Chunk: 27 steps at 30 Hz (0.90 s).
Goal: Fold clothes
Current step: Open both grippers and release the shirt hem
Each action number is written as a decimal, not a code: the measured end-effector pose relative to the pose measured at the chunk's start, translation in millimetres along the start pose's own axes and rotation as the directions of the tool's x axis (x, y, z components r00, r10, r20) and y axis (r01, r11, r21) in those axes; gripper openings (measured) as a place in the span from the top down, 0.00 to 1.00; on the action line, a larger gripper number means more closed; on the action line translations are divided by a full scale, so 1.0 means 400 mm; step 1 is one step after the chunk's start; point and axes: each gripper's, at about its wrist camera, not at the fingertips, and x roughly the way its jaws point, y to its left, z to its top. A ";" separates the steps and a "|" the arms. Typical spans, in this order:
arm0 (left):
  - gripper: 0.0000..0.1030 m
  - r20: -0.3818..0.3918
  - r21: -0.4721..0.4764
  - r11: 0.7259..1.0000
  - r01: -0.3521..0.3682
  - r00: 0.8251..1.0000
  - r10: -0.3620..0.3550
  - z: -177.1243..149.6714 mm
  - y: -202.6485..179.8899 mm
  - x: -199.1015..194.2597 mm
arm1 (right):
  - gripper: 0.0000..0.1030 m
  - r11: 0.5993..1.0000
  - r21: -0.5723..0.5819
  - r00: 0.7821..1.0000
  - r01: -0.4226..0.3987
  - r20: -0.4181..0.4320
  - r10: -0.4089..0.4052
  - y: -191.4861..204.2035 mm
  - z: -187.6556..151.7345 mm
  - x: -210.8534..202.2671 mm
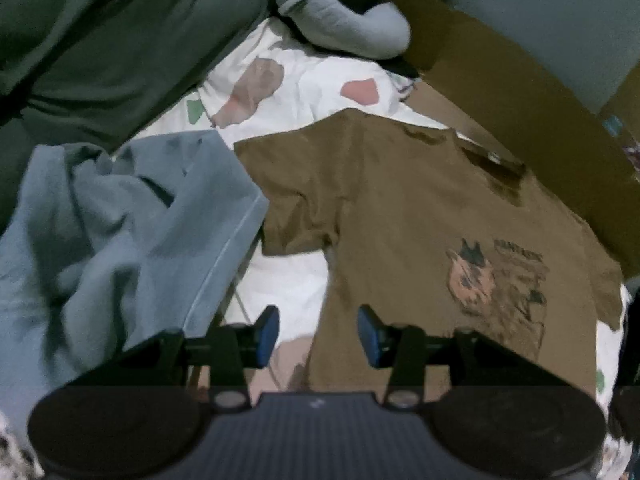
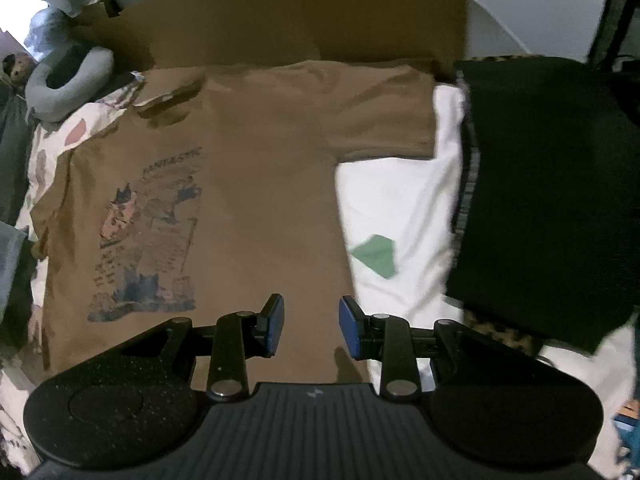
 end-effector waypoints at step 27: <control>0.35 0.103 -0.215 0.974 0.064 0.994 -0.043 0.142 0.105 0.344 | 0.64 0.987 -0.149 0.998 -0.068 -0.019 0.066 0.145 -0.036 0.266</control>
